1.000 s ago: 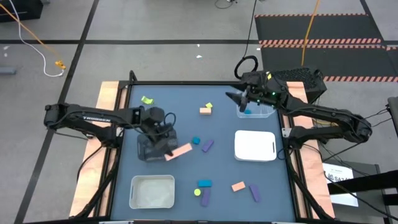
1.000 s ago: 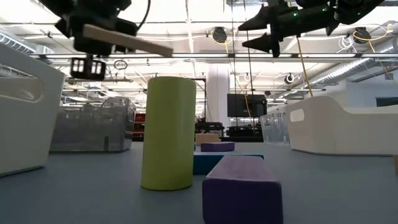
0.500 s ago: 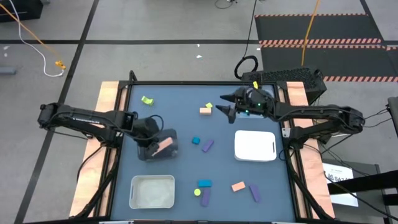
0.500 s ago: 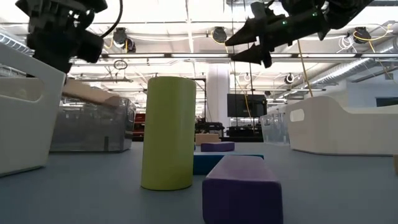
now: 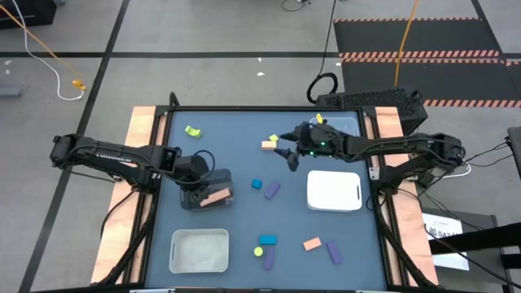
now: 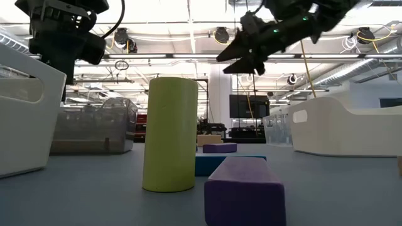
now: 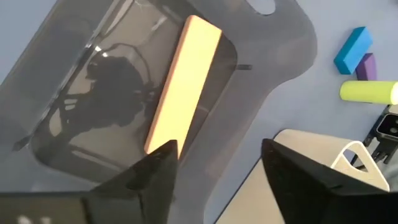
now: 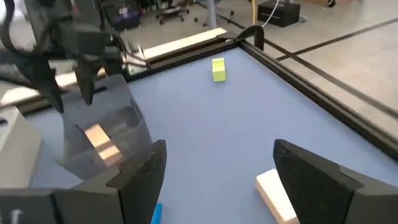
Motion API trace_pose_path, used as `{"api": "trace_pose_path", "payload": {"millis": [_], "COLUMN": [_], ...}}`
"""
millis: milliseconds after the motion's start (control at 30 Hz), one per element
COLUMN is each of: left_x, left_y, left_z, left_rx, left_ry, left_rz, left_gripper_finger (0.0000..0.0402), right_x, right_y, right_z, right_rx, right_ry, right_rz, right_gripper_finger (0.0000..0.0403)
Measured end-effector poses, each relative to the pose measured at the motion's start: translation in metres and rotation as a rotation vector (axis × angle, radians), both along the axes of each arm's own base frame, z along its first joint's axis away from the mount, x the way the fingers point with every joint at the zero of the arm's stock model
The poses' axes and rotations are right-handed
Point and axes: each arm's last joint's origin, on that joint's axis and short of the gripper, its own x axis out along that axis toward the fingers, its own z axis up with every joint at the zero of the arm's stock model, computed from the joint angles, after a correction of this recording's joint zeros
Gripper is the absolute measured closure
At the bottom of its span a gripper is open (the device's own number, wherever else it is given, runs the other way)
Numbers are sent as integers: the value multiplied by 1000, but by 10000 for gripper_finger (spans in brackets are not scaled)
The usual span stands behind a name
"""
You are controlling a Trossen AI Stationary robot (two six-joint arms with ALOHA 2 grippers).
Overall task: Sort & place blocks by color
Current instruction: Put the top orange block into the black bin
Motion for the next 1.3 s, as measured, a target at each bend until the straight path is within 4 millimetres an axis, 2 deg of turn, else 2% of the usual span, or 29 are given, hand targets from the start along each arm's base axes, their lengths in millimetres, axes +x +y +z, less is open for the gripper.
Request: {"api": "trace_pose_path", "payload": {"millis": [100,233,533,733,1033,1167,1300], "left_x": [2,4,9,11,14,19,26], "left_y": [0,0,1,1,3,3,2], "left_z": [1,2,5,6,8,11,18], "left_rx": [-4,-7,9,13,54,53,64], "left_ry": [-24,-48,-97,-130,-155,-217,-323], "left_rz": [6,9,42,44,106,113,95], "left_gripper_finger": [136,122,140,157,163,163,163], "right_x": [14,30,60,66,68,70,71], "right_y": [-4,-18,-47,-58,-66,-64,-62], "right_z": [-1,-16,-66,-84,-114,-119,-119], "right_rx": [-50,-96,-65,-112,-87,-86,-92], "right_ry": [90,268,441,489,559,564,564], "right_rz": [14,-13,-31,-9,-13,-15,-13], "right_gripper_finger": [115,115,115,115,119,140,186]}}
